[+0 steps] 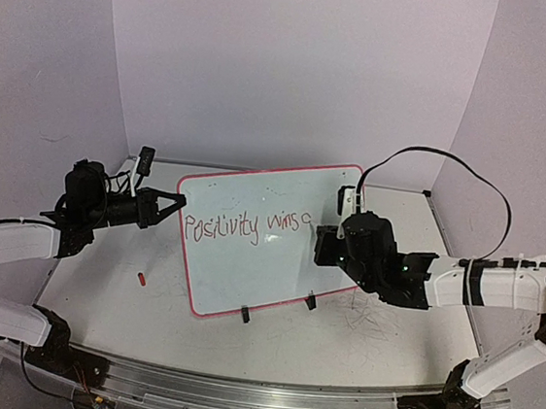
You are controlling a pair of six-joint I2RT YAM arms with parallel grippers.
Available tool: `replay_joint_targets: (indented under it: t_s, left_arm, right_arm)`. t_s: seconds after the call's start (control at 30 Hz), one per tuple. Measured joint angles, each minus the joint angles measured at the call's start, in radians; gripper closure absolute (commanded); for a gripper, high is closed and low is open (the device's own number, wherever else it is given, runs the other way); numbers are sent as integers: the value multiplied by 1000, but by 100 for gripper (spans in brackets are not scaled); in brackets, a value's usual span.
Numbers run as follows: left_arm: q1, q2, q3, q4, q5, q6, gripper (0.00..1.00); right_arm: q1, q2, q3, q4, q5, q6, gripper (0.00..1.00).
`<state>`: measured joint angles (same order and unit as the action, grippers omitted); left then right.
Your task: Write a sentence on the whiteboard
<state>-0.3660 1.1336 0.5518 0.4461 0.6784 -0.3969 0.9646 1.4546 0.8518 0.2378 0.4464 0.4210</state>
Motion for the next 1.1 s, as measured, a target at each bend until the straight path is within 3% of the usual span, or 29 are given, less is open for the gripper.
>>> replay_joint_targets:
  t_s: [1.1]
  left_arm:
    - [0, -1, 0, 0, 0, 0, 100]
  right_arm:
    - [10, 9, -5, 15, 17, 25, 100]
